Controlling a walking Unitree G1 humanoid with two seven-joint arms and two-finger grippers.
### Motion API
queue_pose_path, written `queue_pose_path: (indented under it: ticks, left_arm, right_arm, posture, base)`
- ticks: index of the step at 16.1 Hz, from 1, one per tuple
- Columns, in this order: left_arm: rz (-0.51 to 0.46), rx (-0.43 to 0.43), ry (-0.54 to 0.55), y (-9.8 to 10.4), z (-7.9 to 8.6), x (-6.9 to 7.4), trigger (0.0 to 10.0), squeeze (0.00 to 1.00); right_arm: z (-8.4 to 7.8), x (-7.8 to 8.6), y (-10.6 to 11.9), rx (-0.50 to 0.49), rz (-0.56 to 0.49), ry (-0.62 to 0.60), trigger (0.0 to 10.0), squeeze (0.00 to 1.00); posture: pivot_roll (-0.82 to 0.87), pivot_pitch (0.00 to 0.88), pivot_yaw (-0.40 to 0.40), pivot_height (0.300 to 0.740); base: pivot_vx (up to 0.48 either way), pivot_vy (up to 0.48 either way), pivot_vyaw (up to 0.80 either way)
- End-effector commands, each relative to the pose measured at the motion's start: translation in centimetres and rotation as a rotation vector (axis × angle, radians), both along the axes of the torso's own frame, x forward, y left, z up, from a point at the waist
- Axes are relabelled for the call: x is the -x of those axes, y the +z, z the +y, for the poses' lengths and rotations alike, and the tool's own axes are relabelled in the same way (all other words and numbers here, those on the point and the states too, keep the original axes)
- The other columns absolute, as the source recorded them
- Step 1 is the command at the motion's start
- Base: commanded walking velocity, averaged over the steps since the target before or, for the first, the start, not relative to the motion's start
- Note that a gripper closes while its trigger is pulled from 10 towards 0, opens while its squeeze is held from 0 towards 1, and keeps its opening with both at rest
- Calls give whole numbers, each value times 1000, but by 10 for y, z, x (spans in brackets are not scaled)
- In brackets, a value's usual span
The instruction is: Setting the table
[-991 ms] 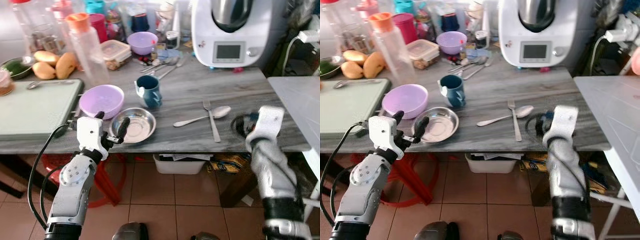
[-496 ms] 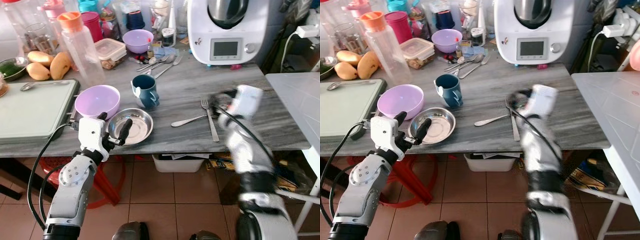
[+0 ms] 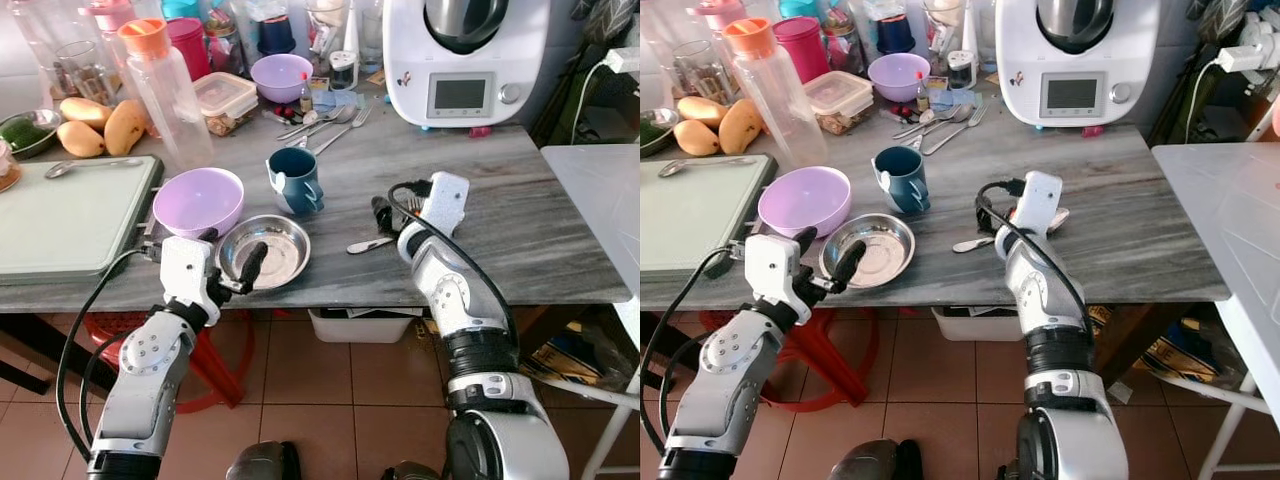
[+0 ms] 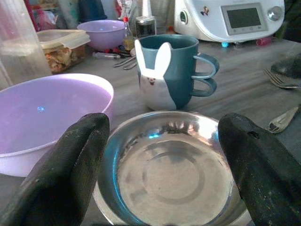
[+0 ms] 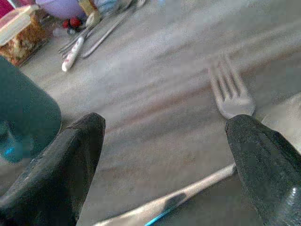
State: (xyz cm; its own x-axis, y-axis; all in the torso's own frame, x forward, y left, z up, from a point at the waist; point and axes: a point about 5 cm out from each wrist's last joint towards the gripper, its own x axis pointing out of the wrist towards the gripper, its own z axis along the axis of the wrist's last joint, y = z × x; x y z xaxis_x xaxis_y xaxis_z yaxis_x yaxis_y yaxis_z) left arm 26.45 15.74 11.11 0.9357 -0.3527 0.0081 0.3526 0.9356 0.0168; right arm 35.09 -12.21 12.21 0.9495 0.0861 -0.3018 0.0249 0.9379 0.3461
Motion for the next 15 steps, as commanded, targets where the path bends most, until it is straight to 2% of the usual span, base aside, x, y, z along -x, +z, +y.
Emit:
queue_pose_path:
  ticks: [1,7,13,15]
  left_arm:
    - [-7,-7,-5,3,1,1,10000,0]
    - [-9,-8,-7,5,0,-1,10000,0]
    - [-12,-8,-4,5,1,-2,10000,0]
    - [-14,-7,-1,6,1,-1,10000,0]
  right_arm:
    - [3,2,-2,-9,11,11,10000,0]
    - [14,12,-9,-128,-10,149,10000,0]
    - [22,14,-9,-124,-33,219,10000,0]
    - [17,20,-13,-104,-10,190,10000,0]
  posture:
    - [23,38,82,740]
    - [25,35,87,740]
    - [30,32,85,740]
    - [31,32,79,740]
  base:
    - [0,0,0]
    - [0,0,0]
    - [0,0,0]
    - [0,0,0]
